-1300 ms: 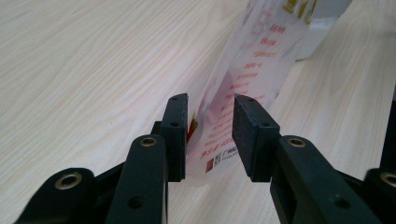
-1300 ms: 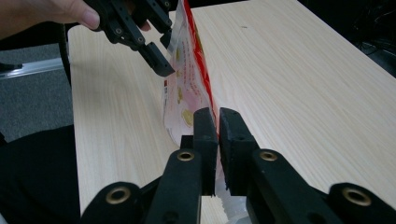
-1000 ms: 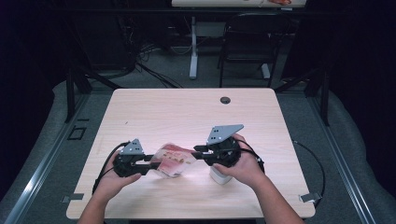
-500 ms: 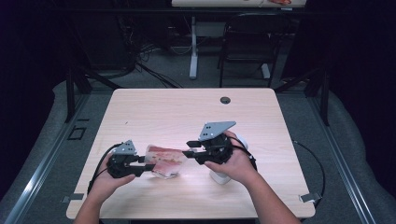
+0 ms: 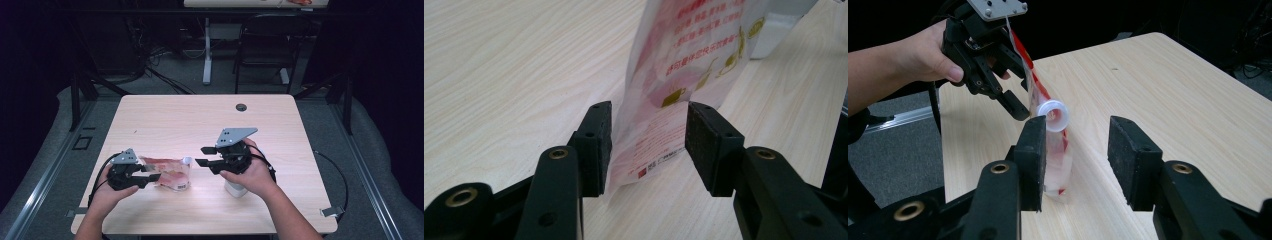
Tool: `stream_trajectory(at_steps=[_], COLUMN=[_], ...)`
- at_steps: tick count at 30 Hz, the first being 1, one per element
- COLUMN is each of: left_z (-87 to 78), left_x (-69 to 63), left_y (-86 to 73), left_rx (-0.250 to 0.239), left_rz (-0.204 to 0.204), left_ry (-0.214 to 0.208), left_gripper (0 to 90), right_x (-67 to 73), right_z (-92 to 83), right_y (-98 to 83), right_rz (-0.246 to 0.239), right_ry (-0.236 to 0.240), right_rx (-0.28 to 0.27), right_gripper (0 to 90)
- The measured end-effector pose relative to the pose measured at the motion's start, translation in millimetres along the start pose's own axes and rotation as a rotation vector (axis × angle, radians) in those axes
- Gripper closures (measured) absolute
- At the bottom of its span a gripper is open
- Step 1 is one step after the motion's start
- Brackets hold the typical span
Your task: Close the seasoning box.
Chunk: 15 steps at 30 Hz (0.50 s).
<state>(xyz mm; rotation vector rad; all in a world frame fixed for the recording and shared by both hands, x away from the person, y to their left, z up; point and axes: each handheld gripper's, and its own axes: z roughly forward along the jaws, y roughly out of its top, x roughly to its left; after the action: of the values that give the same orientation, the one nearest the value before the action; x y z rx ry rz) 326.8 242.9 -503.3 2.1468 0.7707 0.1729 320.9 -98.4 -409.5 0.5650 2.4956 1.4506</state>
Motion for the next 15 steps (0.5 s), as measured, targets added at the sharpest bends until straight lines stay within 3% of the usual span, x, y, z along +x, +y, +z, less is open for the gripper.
stream_trajectory(at_steps=[10,15], left_z=[-6.4,-12.9], left_x=[2.3,5.2], left_y=[-5.9,-10.3], left_rx=[-0.012,-0.019], left_rz=[-0.014,-0.025], left_ry=[0.021,0.039], left_gripper=[52.1,50.8], right_x=[-3.7,-15.4], right_z=[-11.4,-26.9], right_y=[-0.4,-6.2], right_rz=[0.014,0.048], right_ry=[-0.043,-0.104], right_rx=[-0.010,-0.016], right_gripper=[59.4,60.8])
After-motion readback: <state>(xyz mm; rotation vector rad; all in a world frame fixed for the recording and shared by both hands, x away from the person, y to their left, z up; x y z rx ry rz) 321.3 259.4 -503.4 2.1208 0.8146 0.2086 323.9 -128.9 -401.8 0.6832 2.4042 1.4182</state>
